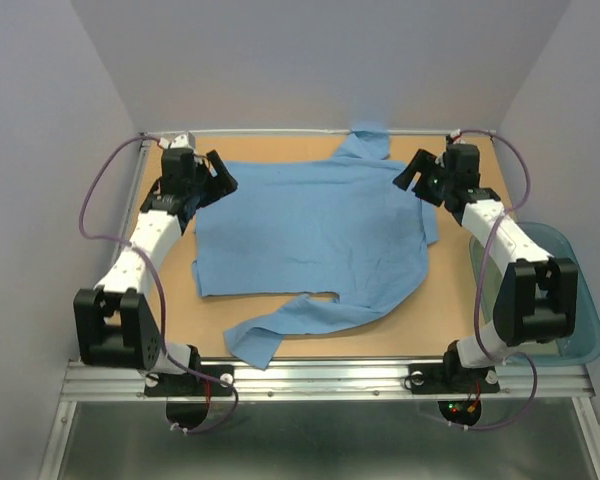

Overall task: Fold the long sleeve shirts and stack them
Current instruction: Flatten the shirt out, then fold the shirt

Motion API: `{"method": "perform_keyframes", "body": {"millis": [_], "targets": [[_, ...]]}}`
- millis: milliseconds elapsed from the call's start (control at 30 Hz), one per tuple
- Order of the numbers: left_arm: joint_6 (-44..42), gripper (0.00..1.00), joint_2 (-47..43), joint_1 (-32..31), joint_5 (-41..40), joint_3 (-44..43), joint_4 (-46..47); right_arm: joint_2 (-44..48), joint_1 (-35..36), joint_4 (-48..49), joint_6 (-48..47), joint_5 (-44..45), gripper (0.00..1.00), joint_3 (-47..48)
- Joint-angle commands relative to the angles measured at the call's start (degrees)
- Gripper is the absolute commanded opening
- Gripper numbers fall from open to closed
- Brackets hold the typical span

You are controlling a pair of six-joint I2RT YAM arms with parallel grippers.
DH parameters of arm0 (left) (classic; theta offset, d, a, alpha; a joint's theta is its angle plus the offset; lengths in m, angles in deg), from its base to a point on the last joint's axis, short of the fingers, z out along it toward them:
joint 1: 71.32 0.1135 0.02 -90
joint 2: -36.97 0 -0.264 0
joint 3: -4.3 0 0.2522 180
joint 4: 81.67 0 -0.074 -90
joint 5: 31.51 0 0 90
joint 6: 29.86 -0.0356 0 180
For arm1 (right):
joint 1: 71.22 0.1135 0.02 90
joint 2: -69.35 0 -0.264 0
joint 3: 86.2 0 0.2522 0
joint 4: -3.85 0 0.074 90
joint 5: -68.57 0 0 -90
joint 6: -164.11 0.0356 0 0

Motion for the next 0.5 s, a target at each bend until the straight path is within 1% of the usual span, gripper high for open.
{"method": "perform_keyframes", "body": {"millis": [0,33,67,100,167,200,233,300,367,467], "targets": [[6.9,0.86,-5.4,-1.1,3.4,14.8,0.3,6.0,1.6,-4.3,5.6,-0.3,0.77,-11.4],[7.7,0.86,-10.1,-1.2,3.6,17.3,0.3,8.0,1.8,-5.3,5.7,-0.1,0.77,-13.4],[9.3,0.86,-12.6,-1.2,3.5,21.5,-0.1,9.9,2.0,-7.6,5.8,0.3,0.77,-15.1],[10.0,0.86,-14.9,-1.2,2.0,23.0,-1.1,13.5,2.2,-9.0,5.8,1.8,0.77,-17.8],[10.9,0.88,-21.4,-1.2,-0.8,25.2,-4.8,16.4,2.3,-13.1,5.8,5.6,0.78,-19.7],[11.3,0.89,-23.1,-1.2,-2.1,25.3,-6.5,17.7,2.3,-14.5,5.7,7.0,0.79,-20.4],[11.9,0.96,-25.6,-1.2,-3.2,25.4,-9.9,19.9,2.3,-17.1,6.1,8.6,0.8,-21.5],[13.9,0.96,-27.4,-1.2,-4.7,26.2,-12.5,21.7,2.3,-19.5,6.8,12.6,0.81,-22.4],[16.0,0.99,-29.4,-1.3,-5.2,28.6,-15.4,24.0,2.3,-22.9,8.0,14.5,0.82,-23.2],[20.1,0.99,-31.0,-1.3,-5.2,31.7,-17.5,25.8,2.3,-26.4,9.2,14.9,0.84,-24.6]]}}
